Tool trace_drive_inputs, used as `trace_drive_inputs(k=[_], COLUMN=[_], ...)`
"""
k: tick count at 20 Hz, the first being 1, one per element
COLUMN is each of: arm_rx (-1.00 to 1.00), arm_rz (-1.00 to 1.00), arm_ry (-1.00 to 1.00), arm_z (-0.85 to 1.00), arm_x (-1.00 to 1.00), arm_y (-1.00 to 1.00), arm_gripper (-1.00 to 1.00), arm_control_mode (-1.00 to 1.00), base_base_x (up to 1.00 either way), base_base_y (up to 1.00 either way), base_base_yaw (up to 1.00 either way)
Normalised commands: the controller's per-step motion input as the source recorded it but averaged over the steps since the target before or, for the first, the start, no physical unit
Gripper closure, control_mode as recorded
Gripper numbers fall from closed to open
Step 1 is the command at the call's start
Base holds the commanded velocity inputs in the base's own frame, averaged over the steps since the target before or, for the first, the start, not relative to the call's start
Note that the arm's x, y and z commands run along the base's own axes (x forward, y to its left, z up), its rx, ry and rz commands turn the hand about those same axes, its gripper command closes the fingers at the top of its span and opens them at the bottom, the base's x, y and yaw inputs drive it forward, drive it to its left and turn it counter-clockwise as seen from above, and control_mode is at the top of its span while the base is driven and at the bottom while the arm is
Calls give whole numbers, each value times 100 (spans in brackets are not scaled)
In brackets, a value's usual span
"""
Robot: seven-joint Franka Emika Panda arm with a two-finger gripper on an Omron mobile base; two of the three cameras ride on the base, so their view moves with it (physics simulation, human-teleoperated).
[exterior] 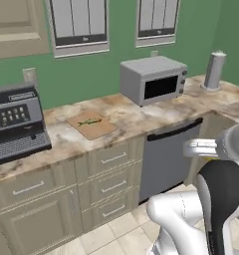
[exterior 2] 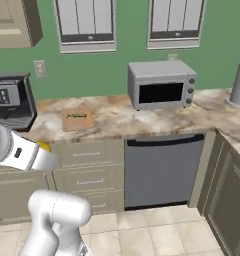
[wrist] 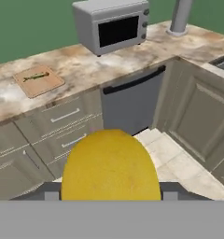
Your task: Retrieve a lemon from the fridge and place it on the cutting board with the fish.
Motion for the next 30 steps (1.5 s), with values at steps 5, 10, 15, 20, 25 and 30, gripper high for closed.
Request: trace_drive_inputs(k=[5, 10, 15, 20, 25, 30], arm_rx=[0, 0, 0, 0, 0, 0], arm_rz=[0, 0, 0, 0, 0, 0], arm_ry=[0, 0, 0, 0, 0, 0], arm_z=[0, 0, 0, 0, 0, 0], arm_x=[0, 0, 0, 0, 0, 0], arm_y=[0, 0, 0, 0, 0, 0], arm_gripper=[100, 100, 100, 100, 100, 100], arm_control_mode=[100, 100, 100, 100, 100, 100], base_base_x=[70, 54, 12, 48, 77, 74], base_base_y=[-64, -93, 9, 75, 81, 38], base_base_yaw=[50, 41, 19, 7, 0, 0])
